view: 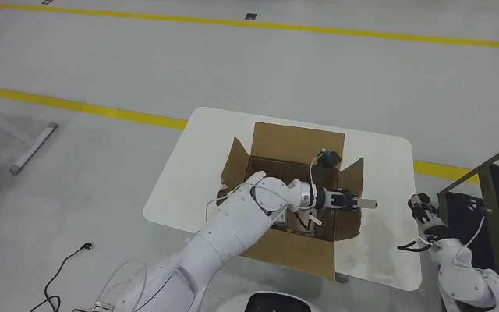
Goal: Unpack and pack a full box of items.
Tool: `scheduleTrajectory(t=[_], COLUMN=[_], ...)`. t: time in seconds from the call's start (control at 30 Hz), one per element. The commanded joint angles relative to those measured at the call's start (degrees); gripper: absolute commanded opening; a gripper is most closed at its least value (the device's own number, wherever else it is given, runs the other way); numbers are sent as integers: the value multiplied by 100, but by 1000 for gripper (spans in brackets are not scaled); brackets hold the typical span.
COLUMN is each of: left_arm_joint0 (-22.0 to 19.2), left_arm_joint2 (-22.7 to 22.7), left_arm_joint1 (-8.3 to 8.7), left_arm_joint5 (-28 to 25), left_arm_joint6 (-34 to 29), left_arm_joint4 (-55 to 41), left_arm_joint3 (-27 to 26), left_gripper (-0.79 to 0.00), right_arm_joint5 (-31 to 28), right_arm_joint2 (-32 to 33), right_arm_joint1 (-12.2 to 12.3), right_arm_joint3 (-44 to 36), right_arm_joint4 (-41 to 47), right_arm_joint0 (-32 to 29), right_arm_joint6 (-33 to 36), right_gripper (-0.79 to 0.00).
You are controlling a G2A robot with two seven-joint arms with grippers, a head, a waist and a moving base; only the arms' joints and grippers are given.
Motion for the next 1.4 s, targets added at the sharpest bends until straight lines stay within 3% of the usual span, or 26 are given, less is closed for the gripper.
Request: scheduleTrajectory(t=[0.0,0.17,0.47,0.6,0.83,1.03,1.17,1.23,1.37], left_arm_joint0=[-31,-102,-284,-323,-364,-389,-395,-398,-410], left_arm_joint2=[152,336,526,535,484,451,423,406,363], left_arm_joint1=[-100,-316,-588,-661,-742,-793,-821,-833,-853], left_arm_joint5=[-87,-233,-377,-433,-481,-526,-560,-572,-590], left_arm_joint6=[-12,-20,-17,30,-7,-18,-26,-33,-50], left_arm_joint4=[84,84,322,390,398,461,492,504,508], left_arm_joint3=[194,624,1094,1235,1454,1551,1599,1621,1653], left_gripper=[0,0,0,0,0,0,0,0,0], right_arm_joint5=[71,82,-129,-166,-145,-256,-263,-259,-198], right_arm_joint2=[98,378,554,361,-15,-238,-371,-416,-469], right_arm_joint1=[-11,-35,-60,-76,-134,-155,-164,-168,-171], right_arm_joint3=[-47,2,208,278,504,625,672,705,785], right_arm_joint4=[183,923,2551,3024,3812,3869,3805,3759,3641], right_arm_joint0=[-76,-150,55,202,552,749,792,813,831], right_arm_joint6=[101,461,1719,2260,2672,2818,2900,2897,2836], right_gripper=[-616,-588,-560,-505,-499,-477,-557,-773,-785])
